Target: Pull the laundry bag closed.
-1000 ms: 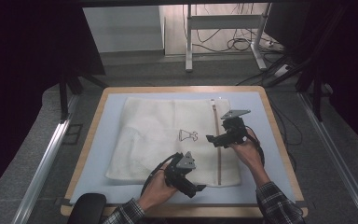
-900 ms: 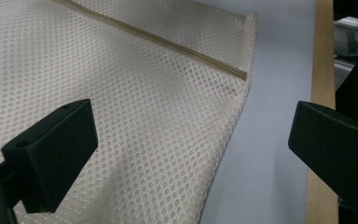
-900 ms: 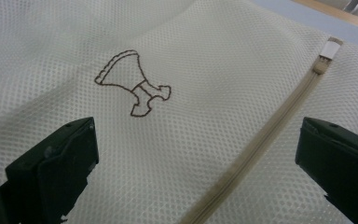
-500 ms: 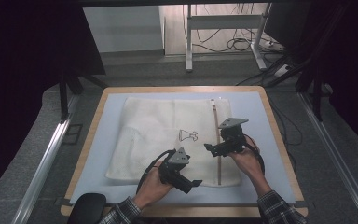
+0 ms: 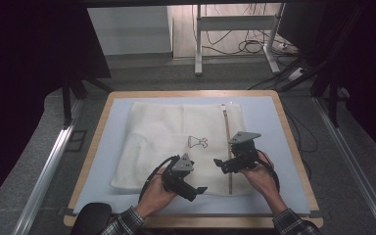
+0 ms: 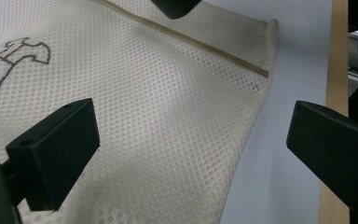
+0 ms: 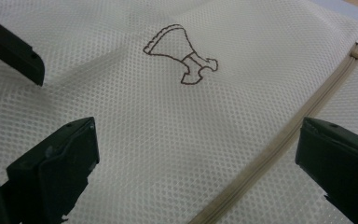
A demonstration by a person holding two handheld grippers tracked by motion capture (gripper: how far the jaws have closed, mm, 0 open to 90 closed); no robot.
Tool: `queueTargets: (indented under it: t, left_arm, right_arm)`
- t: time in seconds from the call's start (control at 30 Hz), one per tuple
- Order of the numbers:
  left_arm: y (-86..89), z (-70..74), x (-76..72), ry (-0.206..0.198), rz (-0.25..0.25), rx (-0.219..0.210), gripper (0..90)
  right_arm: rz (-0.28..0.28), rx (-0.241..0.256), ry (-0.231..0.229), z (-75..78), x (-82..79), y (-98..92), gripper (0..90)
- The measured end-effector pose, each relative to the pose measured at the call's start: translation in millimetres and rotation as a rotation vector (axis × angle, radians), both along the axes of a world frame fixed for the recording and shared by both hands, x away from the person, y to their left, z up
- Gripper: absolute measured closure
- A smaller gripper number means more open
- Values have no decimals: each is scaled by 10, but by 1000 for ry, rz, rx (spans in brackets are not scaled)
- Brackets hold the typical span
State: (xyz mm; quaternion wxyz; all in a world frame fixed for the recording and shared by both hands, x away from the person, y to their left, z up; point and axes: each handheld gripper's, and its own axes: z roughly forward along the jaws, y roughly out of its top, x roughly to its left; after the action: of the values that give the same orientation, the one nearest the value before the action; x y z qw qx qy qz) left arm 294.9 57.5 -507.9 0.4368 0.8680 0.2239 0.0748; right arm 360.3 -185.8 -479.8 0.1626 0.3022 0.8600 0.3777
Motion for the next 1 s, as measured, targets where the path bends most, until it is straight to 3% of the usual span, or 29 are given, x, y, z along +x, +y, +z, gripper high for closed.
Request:
queueTargets:
  t: [0.3,0.63,1.0]
  left_arm:
    - [142,51,-21,-11,24,-4,19]
    - [448,98,-57,-17,84,-26,18]
    - [691,115,-138,-37,131,-18,18]
  right_arm:
    - [6,14,0,-8,-170,-72,0]
    - [6,30,-12,18,-390,-196,0]
    - [-1,21,-31,35,-563,-323,0]
